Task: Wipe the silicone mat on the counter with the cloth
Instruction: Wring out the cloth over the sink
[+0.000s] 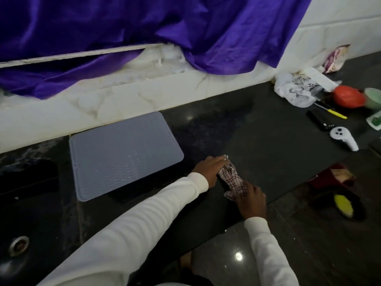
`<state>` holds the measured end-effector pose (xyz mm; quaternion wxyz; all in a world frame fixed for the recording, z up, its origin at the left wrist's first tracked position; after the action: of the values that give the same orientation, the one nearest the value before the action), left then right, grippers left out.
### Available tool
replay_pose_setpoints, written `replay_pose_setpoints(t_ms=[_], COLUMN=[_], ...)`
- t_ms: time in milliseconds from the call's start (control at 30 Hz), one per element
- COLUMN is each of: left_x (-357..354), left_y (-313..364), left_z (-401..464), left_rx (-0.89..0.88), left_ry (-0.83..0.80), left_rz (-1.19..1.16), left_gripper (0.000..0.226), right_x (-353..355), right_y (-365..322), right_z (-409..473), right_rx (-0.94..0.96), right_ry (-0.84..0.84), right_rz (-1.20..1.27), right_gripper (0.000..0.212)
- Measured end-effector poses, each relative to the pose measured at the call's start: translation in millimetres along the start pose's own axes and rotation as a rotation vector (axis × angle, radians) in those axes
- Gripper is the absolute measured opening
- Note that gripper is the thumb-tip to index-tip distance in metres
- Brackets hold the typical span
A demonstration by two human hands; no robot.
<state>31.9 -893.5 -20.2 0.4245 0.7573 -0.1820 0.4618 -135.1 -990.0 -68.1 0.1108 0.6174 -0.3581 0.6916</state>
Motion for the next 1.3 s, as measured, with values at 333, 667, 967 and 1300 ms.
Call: replay_pose_setpoints(t_ms=[333, 667, 967, 1300], left_x=[-25.8, -36.9, -6.1, 33.0], left_y=[-12.5, -13.5, -12.9, -27.5], left_z=[31.5, 33.0, 33.0, 3.7], left_rx=[-0.002, -0.207, -0.178, -0.12], left_ry=[-0.052, -0.044, -0.065, 0.061], left_rz=[0.459, 0.474, 0.32, 0.076], left_gripper=[0.066, 0.101, 0.036, 0.045], right_x=[-10.5, -13.3, 15.4, 42.5], right_y=[-19.8, -23.4, -16.0, -40.3], right_z=[-6.5, 4.3, 28.7, 42.3], right_rx=[-0.049, -0.02, 0.104, 0.263], right_ry=[0.027, 0.092, 0.107, 0.116], right_rz=[0.054, 0.218, 0.184, 0.078], right_gripper=[0.063, 0.053, 0.044, 0.044])
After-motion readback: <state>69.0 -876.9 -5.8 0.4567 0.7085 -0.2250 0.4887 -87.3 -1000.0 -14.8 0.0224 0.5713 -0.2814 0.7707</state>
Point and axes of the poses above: each hand's wrist, its own z-axis towards the middle knuckle, its own x-axis out of the back of the hand, y = z × x, the point moved 7 cm from there along z, towards the middle knuckle, and after that the axes turned 15 degrees about x, right-handed, at the moved point
